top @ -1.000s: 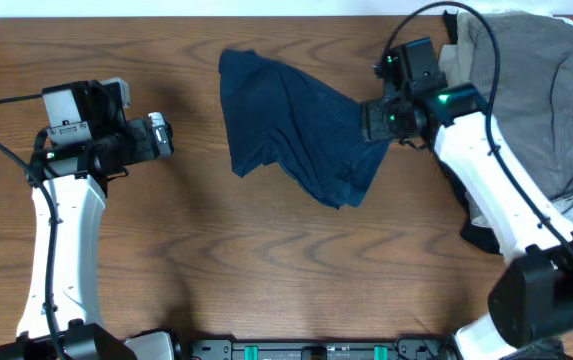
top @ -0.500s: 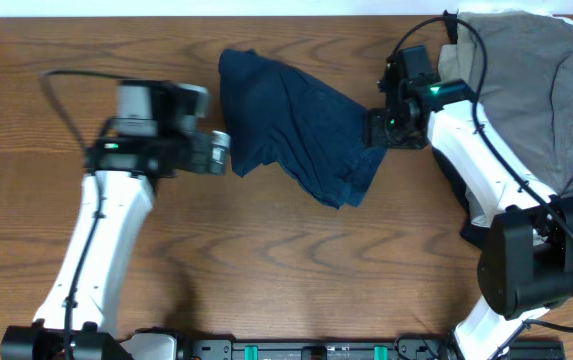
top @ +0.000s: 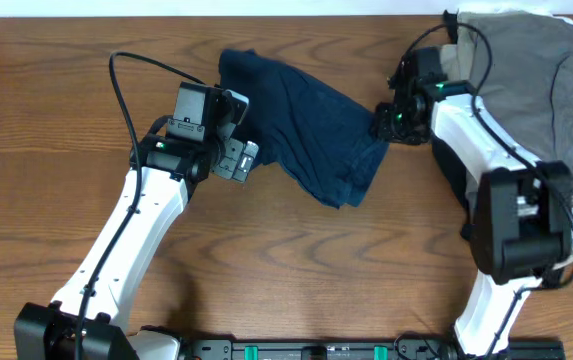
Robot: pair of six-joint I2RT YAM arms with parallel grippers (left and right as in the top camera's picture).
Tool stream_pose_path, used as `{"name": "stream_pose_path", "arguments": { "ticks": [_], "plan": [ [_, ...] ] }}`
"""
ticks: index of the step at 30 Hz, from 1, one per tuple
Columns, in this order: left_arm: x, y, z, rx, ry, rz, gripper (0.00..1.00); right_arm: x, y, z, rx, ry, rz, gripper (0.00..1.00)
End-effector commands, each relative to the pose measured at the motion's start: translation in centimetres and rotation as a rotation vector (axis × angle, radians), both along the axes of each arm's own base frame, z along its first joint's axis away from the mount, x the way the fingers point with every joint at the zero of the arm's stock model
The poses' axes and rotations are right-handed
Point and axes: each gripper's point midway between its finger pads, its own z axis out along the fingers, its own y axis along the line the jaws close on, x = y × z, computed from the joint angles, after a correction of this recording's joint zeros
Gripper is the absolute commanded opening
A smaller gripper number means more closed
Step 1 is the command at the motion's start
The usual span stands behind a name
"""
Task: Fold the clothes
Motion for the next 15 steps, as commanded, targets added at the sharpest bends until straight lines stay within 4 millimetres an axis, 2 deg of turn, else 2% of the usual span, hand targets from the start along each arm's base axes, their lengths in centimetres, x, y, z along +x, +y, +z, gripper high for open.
{"name": "stream_pose_path", "arguments": {
  "ticks": [1,7,15],
  "plan": [
    [0.8,0.4,0.6,0.022,-0.028,0.007,0.98,-0.1,0.1,-1.4,0.013,0.023,-0.013,0.47],
    [1.1,0.9,0.8,0.047,-0.043,0.026,0.98,1.3,-1.1,-1.5,-0.003,-0.021,-0.037,0.48],
    [1.1,1.1,0.8,0.053,-0.044,0.030,0.98,1.6,-2.4,-1.9,-0.071,-0.037,-0.022,0.51]
  ]
}}
